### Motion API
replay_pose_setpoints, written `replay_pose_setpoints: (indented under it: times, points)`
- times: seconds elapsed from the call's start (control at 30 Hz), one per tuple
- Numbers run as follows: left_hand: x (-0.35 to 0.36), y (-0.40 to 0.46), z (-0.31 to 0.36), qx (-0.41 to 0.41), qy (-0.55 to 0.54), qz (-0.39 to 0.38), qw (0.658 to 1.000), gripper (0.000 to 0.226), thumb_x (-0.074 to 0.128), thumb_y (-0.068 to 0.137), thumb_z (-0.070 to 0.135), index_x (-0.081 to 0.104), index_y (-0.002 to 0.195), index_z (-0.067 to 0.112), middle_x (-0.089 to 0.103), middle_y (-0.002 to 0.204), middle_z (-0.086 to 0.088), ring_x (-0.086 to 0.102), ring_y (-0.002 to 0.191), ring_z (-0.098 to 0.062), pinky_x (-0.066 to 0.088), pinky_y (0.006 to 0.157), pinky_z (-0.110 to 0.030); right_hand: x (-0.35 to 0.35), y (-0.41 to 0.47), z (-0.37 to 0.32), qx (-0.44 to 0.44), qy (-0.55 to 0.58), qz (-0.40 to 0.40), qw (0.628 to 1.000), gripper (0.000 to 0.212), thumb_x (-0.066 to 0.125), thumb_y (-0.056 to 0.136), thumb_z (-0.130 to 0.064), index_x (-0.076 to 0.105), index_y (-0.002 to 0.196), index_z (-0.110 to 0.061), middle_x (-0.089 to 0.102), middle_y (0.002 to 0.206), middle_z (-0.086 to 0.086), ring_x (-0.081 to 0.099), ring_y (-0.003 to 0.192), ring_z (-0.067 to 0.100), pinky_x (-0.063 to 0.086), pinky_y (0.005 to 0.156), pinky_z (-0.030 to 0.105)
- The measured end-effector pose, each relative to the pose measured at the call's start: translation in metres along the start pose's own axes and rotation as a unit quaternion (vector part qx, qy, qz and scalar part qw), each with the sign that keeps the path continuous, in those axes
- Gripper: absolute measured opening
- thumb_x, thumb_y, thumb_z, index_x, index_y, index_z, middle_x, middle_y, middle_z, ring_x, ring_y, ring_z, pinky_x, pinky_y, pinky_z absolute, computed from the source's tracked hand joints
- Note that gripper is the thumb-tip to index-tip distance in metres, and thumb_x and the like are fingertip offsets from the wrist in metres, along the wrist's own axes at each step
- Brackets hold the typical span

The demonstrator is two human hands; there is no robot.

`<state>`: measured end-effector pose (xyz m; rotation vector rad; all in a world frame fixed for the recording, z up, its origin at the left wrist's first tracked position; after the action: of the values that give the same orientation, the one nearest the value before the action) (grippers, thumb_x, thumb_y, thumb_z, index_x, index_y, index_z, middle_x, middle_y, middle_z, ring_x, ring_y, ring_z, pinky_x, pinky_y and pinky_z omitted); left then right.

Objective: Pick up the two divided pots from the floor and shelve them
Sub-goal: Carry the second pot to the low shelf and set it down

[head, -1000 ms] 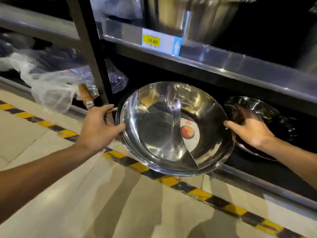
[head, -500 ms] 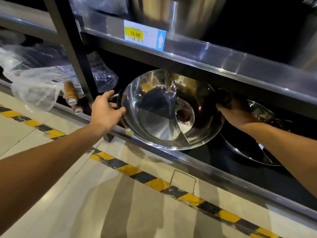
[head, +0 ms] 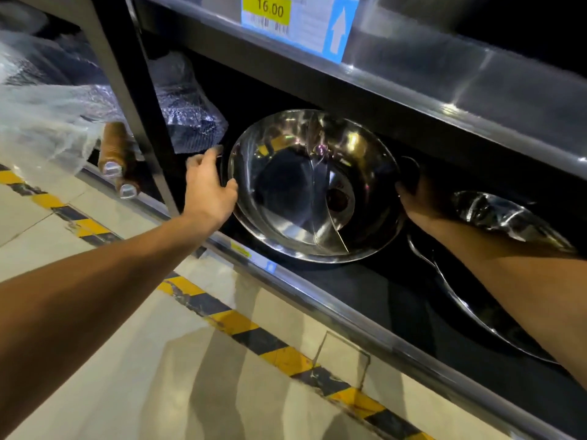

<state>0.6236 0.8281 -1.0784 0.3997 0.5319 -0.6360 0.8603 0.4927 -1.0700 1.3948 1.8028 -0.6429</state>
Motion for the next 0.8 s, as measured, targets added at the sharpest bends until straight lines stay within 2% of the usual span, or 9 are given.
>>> replay_pose_setpoints:
  times: [0.13, 0.23, 0.33, 0.43, 0.53, 0.63, 0.8]
  points:
    - [0.007, 0.009, -0.015, 0.0, 0.024, -0.008, 1.0, 0.059, 0.06, 0.087, 0.011, 0.042, 0.143, 0.018, 0.048, 0.136, -0.018, 0.055, 0.12, -0.029, 0.04, 0.108, -0.036, 0.024, 0.002, 0.007, 0.035, -0.026, -0.005, 0.999, 0.063, 0.051, 0.102, -0.025, 0.026, 0.155, -0.002, 0.034, 0.156, 0.025, 0.034, 0.143, 0.039, 0.024, 0.113, 0.039]
    - [0.008, 0.014, -0.018, 0.005, 0.031, 0.001, 1.0, 0.055, 0.06, 0.087, 0.011, 0.044, 0.14, 0.017, 0.047, 0.138, -0.019, 0.05, 0.125, -0.031, 0.037, 0.111, -0.036, 0.031, 0.007, 0.007, 0.049, -0.047, -0.002, 0.998, 0.06, 0.048, 0.103, -0.027, 0.028, 0.154, -0.004, 0.038, 0.153, 0.025, 0.037, 0.14, 0.04, 0.028, 0.111, 0.041]
    - [0.012, 0.013, -0.016, 0.032, 0.057, -0.009, 0.998, 0.053, 0.057, 0.089, 0.013, 0.042, 0.141, 0.012, 0.037, 0.144, -0.021, 0.038, 0.134, -0.036, 0.028, 0.115, -0.039, 0.025, 0.004, 0.006, 0.038, -0.085, 0.0, 0.996, 0.066, 0.046, 0.103, -0.037, 0.023, 0.156, -0.006, 0.039, 0.153, 0.024, 0.039, 0.139, 0.04, 0.03, 0.114, 0.047]
    - [0.017, 0.007, -0.021, 0.028, 0.085, -0.032, 0.995, 0.059, 0.057, 0.093, 0.024, 0.033, 0.145, 0.009, 0.019, 0.156, -0.024, 0.014, 0.146, -0.037, 0.015, 0.12, -0.041, 0.024, -0.019, 0.007, 0.017, -0.062, -0.034, 0.997, 0.072, 0.044, 0.102, -0.047, 0.013, 0.16, -0.017, 0.034, 0.158, 0.017, 0.036, 0.143, 0.037, 0.031, 0.115, 0.05]
    - [0.023, -0.002, -0.021, 0.041, 0.113, -0.06, 0.991, 0.069, 0.058, 0.093, 0.033, 0.026, 0.149, 0.006, 0.002, 0.161, -0.025, -0.004, 0.149, -0.037, 0.004, 0.121, -0.044, 0.019, -0.051, -0.001, -0.057, -0.092, -0.029, 0.994, 0.072, 0.045, 0.101, -0.047, 0.015, 0.16, -0.018, 0.026, 0.162, 0.013, 0.027, 0.147, 0.032, 0.027, 0.118, 0.048]
    - [0.024, -0.016, -0.017, 0.072, 0.144, -0.08, 0.984, 0.073, 0.055, 0.094, 0.039, 0.023, 0.151, 0.007, -0.002, 0.162, -0.022, -0.011, 0.149, -0.037, -0.003, 0.12, -0.046, 0.02, -0.071, -0.005, -0.083, -0.151, -0.035, 0.984, 0.073, 0.042, 0.101, -0.05, 0.015, 0.16, -0.015, 0.014, 0.167, 0.008, 0.012, 0.152, 0.027, 0.014, 0.123, 0.043]
    - [0.018, -0.054, 0.003, 0.158, 0.155, -0.069, 0.973, 0.066, 0.059, 0.093, 0.035, 0.035, 0.145, 0.003, 0.01, 0.16, -0.028, 0.0, 0.148, -0.043, 0.004, 0.12, -0.05, 0.031, -0.099, -0.005, -0.083, -0.203, -0.092, 0.971, 0.078, 0.033, 0.098, -0.061, 0.01, 0.16, -0.021, 0.002, 0.168, -0.004, -0.001, 0.153, 0.015, 0.005, 0.124, 0.039]
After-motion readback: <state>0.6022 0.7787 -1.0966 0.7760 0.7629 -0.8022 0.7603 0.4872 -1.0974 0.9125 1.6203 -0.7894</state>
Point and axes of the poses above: each hand's wrist, its own y-axis towards the middle knuckle, its own x-axis out of the palm, z = x × y, the point moved 10 cm from there along y, towards the middle knuckle
